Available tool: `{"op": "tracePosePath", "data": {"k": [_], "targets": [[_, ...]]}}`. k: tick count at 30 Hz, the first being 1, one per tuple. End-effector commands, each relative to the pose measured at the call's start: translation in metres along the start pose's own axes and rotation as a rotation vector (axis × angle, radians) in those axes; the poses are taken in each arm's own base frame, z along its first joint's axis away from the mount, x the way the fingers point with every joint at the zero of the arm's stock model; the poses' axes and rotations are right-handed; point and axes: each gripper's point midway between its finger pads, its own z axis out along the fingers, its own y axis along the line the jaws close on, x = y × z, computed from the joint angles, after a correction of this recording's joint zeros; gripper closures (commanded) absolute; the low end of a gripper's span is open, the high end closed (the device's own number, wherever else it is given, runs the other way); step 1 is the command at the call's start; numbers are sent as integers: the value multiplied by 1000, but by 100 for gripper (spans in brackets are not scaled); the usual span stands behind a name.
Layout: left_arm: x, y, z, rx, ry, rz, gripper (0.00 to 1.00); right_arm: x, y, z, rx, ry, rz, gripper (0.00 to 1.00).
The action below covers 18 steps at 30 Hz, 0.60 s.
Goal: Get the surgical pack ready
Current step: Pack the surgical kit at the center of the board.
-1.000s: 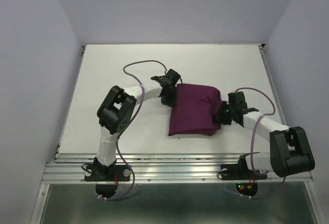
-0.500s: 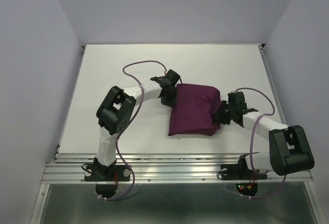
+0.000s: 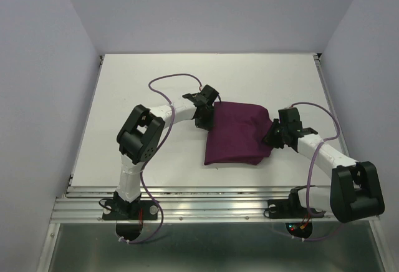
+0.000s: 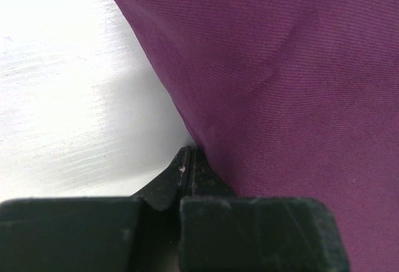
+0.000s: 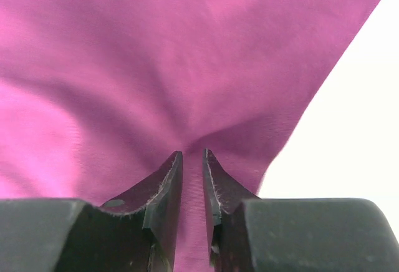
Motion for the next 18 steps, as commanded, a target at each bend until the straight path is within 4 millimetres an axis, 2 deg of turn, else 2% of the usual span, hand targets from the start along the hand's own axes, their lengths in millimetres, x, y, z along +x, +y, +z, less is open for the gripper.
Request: {"op": "tracePosePath", "data": {"k": [1, 8, 16, 18], "targets": [[-3, -10, -22, 26, -32, 8, 100, -38, 6, -18, 41, -124, -22, 74], [0, -7, -22, 16, -33, 11, 100, -38, -6, 3, 120, -102, -26, 74], [0, -2, -20, 2, -29, 18, 100, -35, 7, 22, 60, -47, -49, 81], [1, -3, -19, 7, -26, 18, 100, -29, 13, 28, 27, -4, -48, 82]]}}
